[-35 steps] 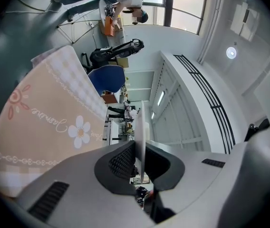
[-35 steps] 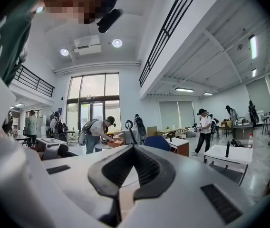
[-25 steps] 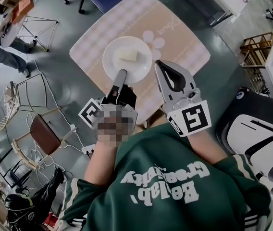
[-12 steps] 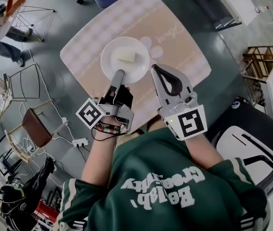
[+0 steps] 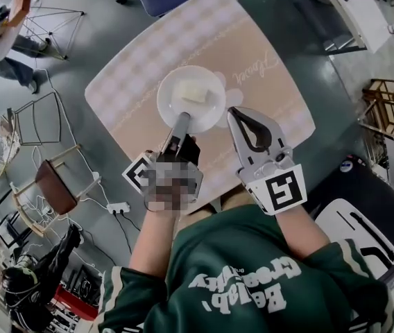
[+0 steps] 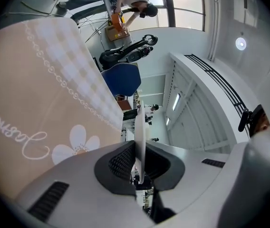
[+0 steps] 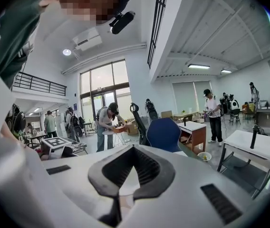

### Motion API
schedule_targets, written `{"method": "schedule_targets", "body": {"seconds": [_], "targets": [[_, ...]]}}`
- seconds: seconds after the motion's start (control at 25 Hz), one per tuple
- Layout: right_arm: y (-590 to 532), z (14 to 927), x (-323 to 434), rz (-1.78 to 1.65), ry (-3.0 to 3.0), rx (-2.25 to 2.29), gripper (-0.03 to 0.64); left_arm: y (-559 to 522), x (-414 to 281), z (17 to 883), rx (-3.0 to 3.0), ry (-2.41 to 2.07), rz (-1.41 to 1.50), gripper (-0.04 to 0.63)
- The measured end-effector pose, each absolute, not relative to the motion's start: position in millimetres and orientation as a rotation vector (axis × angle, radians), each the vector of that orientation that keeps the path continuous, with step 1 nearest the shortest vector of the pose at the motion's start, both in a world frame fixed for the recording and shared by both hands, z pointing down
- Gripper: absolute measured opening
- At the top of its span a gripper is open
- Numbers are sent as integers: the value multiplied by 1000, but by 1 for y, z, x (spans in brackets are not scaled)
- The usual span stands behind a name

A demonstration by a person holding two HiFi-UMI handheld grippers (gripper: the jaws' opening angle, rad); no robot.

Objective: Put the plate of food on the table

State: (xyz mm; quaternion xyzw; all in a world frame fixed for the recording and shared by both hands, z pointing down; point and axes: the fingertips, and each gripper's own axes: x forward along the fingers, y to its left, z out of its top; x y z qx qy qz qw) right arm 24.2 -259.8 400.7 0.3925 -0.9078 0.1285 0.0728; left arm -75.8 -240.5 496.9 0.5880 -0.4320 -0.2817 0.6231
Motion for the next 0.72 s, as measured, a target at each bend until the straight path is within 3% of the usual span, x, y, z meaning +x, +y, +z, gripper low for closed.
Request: {"method": "schedule_targets", "body": {"seconds": [0.72], "targets": [[-315, 451, 31, 485, -2711, 1142, 12, -288, -55, 561, 1310, -1020, -591, 29]]}}
